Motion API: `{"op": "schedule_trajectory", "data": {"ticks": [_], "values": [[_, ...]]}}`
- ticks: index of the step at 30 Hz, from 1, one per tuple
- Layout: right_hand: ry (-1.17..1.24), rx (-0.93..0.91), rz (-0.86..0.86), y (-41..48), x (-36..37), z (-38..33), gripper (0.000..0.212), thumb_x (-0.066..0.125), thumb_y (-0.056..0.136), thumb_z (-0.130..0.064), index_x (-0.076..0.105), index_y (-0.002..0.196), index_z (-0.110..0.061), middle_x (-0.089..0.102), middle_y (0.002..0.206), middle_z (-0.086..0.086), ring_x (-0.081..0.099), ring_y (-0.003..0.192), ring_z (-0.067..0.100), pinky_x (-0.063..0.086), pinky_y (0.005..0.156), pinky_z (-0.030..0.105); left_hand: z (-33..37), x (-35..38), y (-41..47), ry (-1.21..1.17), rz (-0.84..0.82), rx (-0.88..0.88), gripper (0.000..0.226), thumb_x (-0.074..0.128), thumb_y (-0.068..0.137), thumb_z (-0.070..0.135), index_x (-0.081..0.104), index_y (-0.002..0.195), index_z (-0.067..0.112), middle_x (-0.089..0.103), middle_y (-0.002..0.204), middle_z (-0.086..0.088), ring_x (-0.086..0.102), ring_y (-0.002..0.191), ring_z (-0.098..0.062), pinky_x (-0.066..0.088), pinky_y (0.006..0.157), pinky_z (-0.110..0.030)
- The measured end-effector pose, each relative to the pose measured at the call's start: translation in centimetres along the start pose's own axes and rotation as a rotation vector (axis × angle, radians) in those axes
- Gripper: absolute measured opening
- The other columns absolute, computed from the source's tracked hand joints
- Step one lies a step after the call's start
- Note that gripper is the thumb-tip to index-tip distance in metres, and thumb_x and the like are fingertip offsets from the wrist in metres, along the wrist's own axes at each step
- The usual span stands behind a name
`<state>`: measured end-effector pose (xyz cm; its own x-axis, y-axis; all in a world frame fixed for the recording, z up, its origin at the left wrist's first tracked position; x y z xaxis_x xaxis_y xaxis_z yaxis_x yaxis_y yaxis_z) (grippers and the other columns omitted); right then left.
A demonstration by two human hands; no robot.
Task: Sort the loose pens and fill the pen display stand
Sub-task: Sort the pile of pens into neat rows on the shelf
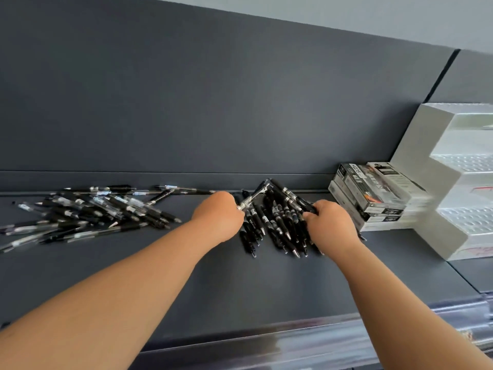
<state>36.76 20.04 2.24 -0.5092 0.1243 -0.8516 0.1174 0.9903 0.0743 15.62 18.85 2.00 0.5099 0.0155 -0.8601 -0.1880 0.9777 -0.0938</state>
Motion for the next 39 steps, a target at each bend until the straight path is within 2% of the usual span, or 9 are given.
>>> {"op": "schedule_trajectory", "data": {"ticks": [5, 8, 10, 12, 14, 16, 19, 25, 39], "values": [[-0.056, -0.052, -0.021, -0.1, 0.9, -0.3, 0.023, 0.055, 0.092, -0.028, 0.056, 0.095, -0.006, 0.062, 0.099, 0.014, 0.058, 0.097, 0.034, 0.04, 0.073, 0.032, 3.0, 3.1, 1.2, -0.262, -0.074, -0.154, 0.03, 0.059, 0.087, 0.018, 0.042, 0.063, 0.01, 0.042, 0.058, -0.003, 0.038, 0.052, -0.019, 0.029, 0.047, -0.025], [-0.073, -0.088, -0.059, -0.5, 1.5, -0.3, 0.033, 0.058, 0.091, -0.035, 0.054, 0.109, -0.008, 0.056, 0.113, 0.012, 0.053, 0.106, 0.032, 0.043, 0.083, 0.035, 4.0, 3.9, 1.1, -0.224, -0.094, -0.141, 0.029, 0.064, 0.087, 0.028, 0.05, 0.071, 0.008, 0.045, 0.059, -0.008, 0.048, 0.056, -0.022, 0.034, 0.051, -0.027], [-0.115, -0.129, -0.067, -0.7, 1.7, -0.4, 0.04, 0.057, 0.091, -0.037, 0.051, 0.121, -0.011, 0.052, 0.123, 0.01, 0.047, 0.116, 0.031, 0.042, 0.094, 0.039, 4.2, 4.1, 1.0, -0.135, -0.084, -0.1, 0.029, 0.063, 0.087, 0.032, 0.06, 0.09, 0.003, 0.055, 0.072, -0.017, 0.06, 0.074, -0.029, 0.031, 0.049, -0.028], [-0.171, -0.172, -0.054, -1.0, 1.7, -0.6, 0.044, 0.054, 0.092, -0.039, 0.047, 0.128, -0.015, 0.048, 0.131, 0.006, 0.04, 0.123, 0.03, 0.035, 0.1, 0.041, 4.1, 4.1, 1.0, -0.019, -0.053, -0.058, 0.034, 0.06, 0.087, 0.038, 0.061, 0.096, 0.005, 0.061, 0.083, -0.014, 0.061, 0.084, -0.029, 0.033, 0.05, -0.028], [-0.193, -0.219, -0.043, -1.1, 1.7, -1.1, 0.046, 0.05, 0.094, -0.041, 0.044, 0.134, -0.019, 0.042, 0.139, 0.001, 0.034, 0.129, 0.028, 0.03, 0.104, 0.041, 3.8, 3.8, 1.0, 0.07, -0.004, -0.013, 0.033, 0.058, 0.086, 0.045, 0.06, 0.096, 0.013, 0.064, 0.1, -0.007, 0.057, 0.098, -0.029, 0.045, 0.066, -0.031], [-0.205, -0.273, -0.035, -1.2, 1.8, -1.8, 0.048, 0.047, 0.095, -0.041, 0.039, 0.138, -0.021, 0.036, 0.146, -0.002, 0.028, 0.135, 0.026, 0.025, 0.107, 0.041, 3.3, 3.2, 1.0, 0.123, 0.024, 0.009, 0.035, 0.055, 0.087, 0.048, 0.059, 0.108, 0.02, 0.058, 0.115, -0.002, 0.048, 0.113, -0.028, 0.044, 0.086, -0.037], [-0.239, -0.347, -0.038, -1.3, 2.2, -3.3, 0.049, 0.043, 0.096, -0.042, 0.035, 0.141, -0.023, 0.03, 0.15, -0.002, 0.022, 0.139, 0.024, 0.021, 0.109, 0.042, 2.1, 1.8, 0.6, 0.171, 0.051, 0.029, 0.042, 0.052, 0.09, 0.047, 0.053, 0.123, 0.022, 0.05, 0.126, -0.003, 0.041, 0.122, -0.027, 0.036, 0.094, -0.038], [-0.262, -0.475, -0.077, -2.3, 3.9, -6.8, 0.047, 0.042, 0.097, -0.041, 0.036, 0.14, -0.022, 0.029, 0.15, -0.003, 0.02, 0.14, 0.023, 0.02, 0.11, 0.041, -1.8, -1.3, -0.6, 0.147, 0.129, 0.07, 0.048, 0.055, 0.09, 0.043, 0.047, 0.132, 0.02, 0.046, 0.133, -0.002, 0.037, 0.127, -0.025, 0.035, 0.101, -0.038], [-0.2, -0.829, -0.321, -8.3, 10.4, -15.9, 0.051, 0.044, 0.097, -0.039, 0.033, 0.145, -0.025, 0.026, 0.153, -0.004, 0.021, 0.14, 0.018, 0.019, 0.113, 0.037, -14.7, -9.7, -5.3, 0.337, 0.299, 0.101, 0.051, 0.054, 0.091, 0.042, 0.042, 0.138, 0.025, 0.045, 0.136, 0.001, 0.035, 0.129, -0.022, 0.029, 0.105, -0.036]]}}
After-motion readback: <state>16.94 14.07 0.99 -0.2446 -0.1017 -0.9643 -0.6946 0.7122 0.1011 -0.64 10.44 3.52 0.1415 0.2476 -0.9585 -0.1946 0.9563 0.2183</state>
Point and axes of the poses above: each hand's wrist, its own y-axis towards the middle knuckle, its own x-axis out of the palm, z = x × y, the point moved 4 cm from there along y, towards the middle knuckle
